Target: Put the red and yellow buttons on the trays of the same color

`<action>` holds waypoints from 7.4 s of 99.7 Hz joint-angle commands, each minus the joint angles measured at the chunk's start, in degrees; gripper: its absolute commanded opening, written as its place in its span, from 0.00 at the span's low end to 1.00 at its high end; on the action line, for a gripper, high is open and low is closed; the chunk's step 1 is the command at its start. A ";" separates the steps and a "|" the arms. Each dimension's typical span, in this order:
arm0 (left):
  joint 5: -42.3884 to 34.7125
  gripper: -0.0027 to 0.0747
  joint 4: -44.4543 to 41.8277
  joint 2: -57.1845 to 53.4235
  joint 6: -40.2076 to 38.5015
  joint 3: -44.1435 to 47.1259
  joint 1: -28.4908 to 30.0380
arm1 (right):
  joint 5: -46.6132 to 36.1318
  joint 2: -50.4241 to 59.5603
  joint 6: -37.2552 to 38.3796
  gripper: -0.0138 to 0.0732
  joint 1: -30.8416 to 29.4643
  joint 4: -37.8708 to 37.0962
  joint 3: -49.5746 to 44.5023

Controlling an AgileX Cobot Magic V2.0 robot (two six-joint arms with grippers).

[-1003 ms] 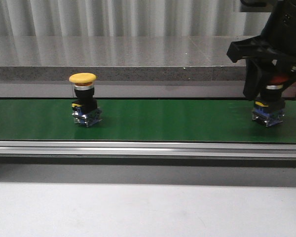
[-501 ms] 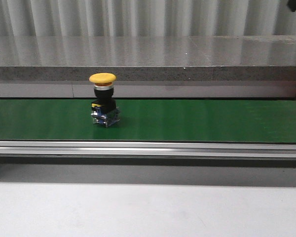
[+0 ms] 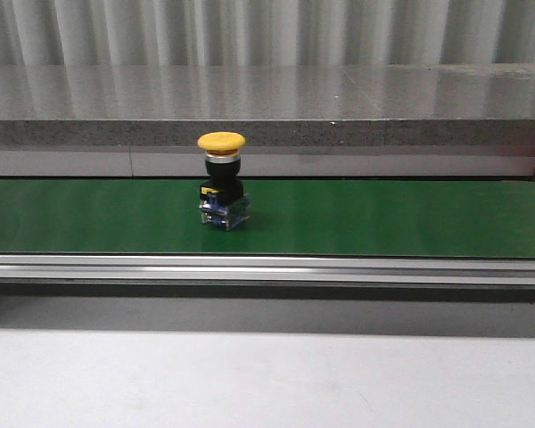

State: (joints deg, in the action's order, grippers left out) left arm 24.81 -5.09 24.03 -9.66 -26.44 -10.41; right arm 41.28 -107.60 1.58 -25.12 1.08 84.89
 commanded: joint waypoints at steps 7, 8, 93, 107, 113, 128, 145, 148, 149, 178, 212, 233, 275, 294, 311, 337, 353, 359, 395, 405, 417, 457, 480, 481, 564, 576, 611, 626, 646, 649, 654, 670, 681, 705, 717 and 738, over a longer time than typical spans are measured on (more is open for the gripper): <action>-4.55 0.01 -0.12 0.31 -0.15 -1.70 -0.43 | -2.83 -1.44 -0.56 0.35 -1.18 -0.01 5.73; -4.55 0.01 -0.12 0.31 -0.15 -1.70 -0.43 | -2.83 -1.88 -0.56 0.35 -1.18 -0.01 5.90; -4.55 0.01 -0.12 0.31 -0.15 -1.70 -0.43 | -1.39 -9.56 -0.56 0.69 -1.31 5.60 10.94; -4.55 0.01 -0.12 0.31 -0.15 -1.70 -0.43 | 2.51 -8.87 -0.56 0.93 -1.31 5.60 14.32; -4.55 0.01 -0.12 0.31 -0.15 -1.70 -0.43 | 3.91 -8.09 -0.61 0.90 -1.31 5.60 15.97; -4.55 0.01 -0.12 0.31 -0.15 -1.70 -0.43 | 9.07 -4.27 -4.00 0.90 -1.15 5.60 19.11; -4.55 0.01 -0.12 0.31 -0.15 -1.70 -0.43 | 15.13 2.03 -8.19 0.90 0.33 6.63 18.59; -4.55 0.01 -0.12 0.31 -0.15 -1.70 -0.43 | 15.98 3.47 -8.91 0.90 0.77 6.97 18.13; -4.55 0.01 -0.12 0.31 -0.15 -1.70 -0.43 | 16.29 3.78 -9.07 0.90 0.99 7.25 17.81; -4.55 0.01 -0.12 0.31 -0.15 -1.70 -0.43 | 16.84 19.48 -14.50 0.90 9.64 10.07 1.32; -4.55 0.01 -0.12 0.31 -0.15 -1.70 -0.43 | 20.49 27.45 -18.85 0.90 24.06 10.09 -12.19; -4.55 0.01 -0.12 0.31 -0.15 -1.70 -0.43 | 19.81 25.06 -20.09 0.90 33.24 10.13 -12.64; -4.55 0.01 -0.12 0.31 -0.15 -1.70 -0.43 | 7.68 16.82 -20.04 0.90 38.44 10.37 -12.48; -4.55 0.01 -0.12 0.31 -0.15 -1.70 -0.43 | 4.10 14.64 -20.04 0.86 38.44 10.37 -12.48; -4.55 0.01 -0.12 0.31 -0.15 -1.70 -0.43 | 5.82 14.14 -17.90 0.52 38.38 10.37 -12.48; -4.55 0.01 -0.12 0.31 -0.15 -1.70 -0.43 | 9.17 18.04 -13.97 0.35 35.36 10.02 -12.41; -4.55 0.01 -0.12 0.31 -0.15 -1.70 -0.43 | 11.43 22.14 -12.07 0.35 27.24 9.94 -12.59; -4.55 0.01 -0.12 0.31 -0.15 -1.70 -0.43 | 13.04 23.47 -11.57 0.35 22.97 9.94 -12.59; -4.55 0.01 -0.12 0.31 -0.15 -1.70 -0.43 | 9.01 27.12 -7.53 0.35 -3.16 9.90 -18.24; -4.55 0.01 -0.12 0.31 -0.15 -1.70 -0.43 | 3.82 27.05 -5.79 0.35 -9.14 9.90 -21.64; -4.55 0.01 -0.12 0.31 -0.15 -1.70 -0.43 | -3.72 25.95 -4.13 0.35 -14.01 9.90 -24.53; -4.55 0.01 -0.12 0.31 -0.15 -1.70 -0.43 | -9.35 15.20 -4.13 0.35 -12.58 10.49 -25.32; -4.55 0.01 -0.02 0.31 -0.15 -1.70 -0.43 | -9.89 12.49 -4.13 0.36 -12.58 10.49 -25.32; -4.55 0.01 -0.02 0.31 -0.15 -1.70 -0.43 | -9.89 12.42 -4.13 0.37 -12.58 10.49 -25.32; -4.55 0.01 -0.02 0.31 -0.15 -1.70 -0.43 | -3.07 24.87 -5.09 0.83 -10.07 9.69 -21.92; -4.55 0.01 -0.02 0.31 -0.15 -1.70 -0.43 | -2.39 30.78 -7.17 0.83 -4.84 9.69 -22.27; -4.55 0.01 -0.02 0.31 -0.15 -1.70 -0.43 | -3.34 50.73 -9.57 0.83 13.80 9.69 -29.94; -4.55 0.01 -0.02 0.31 -0.15 -1.70 -0.43 | -2.93 58.68 -11.54 0.83 18.18 9.69 -35.47; -4.55 0.01 -0.02 0.31 -0.15 -1.70 -0.43 | -0.87 64.14 -11.54 0.57 18.70 9.69 -38.22; -4.55 0.01 -0.02 0.31 -0.15 -1.70 -0.43 | -0.40 64.51 -11.54 0.49 18.70 9.69 -38.22; -4.55 0.01 -0.02 0.31 -0.15 -1.70 -0.43 | 0.16 64.73 -11.54 0.35 18.70 9.69 -38.24; -4.66 0.01 -0.02 0.31 -0.15 -1.70 -0.43 | 0.60 64.74 -11.49 0.09 18.70 9.69 -38.24; -4.66 0.01 -0.02 0.31 -0.15 -1.70 -0.43 | 0.66 64.74 -11.49 0.08 18.70 9.69 -38.24; -4.66 0.03 -0.14 0.42 -0.15 -1.70 -0.43 | 0.66 64.74 -11.49 0.08 18.70 9.69 -38.24; -4.66 0.25 -0.14 0.42 -0.15 -1.70 -0.43 | 0.66 64.74 -11.49 0.08 18.70 9.69 -38.24; -4.16 0.77 -0.14 0.98 -4.67 -1.85 -0.43 | 0.66 64.74 -11.49 0.08 18.70 9.69 -38.24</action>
State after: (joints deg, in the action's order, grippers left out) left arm 24.81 -5.21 24.03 -11.16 -26.44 -10.41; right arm 45.04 -43.26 -9.43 -6.41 10.66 45.25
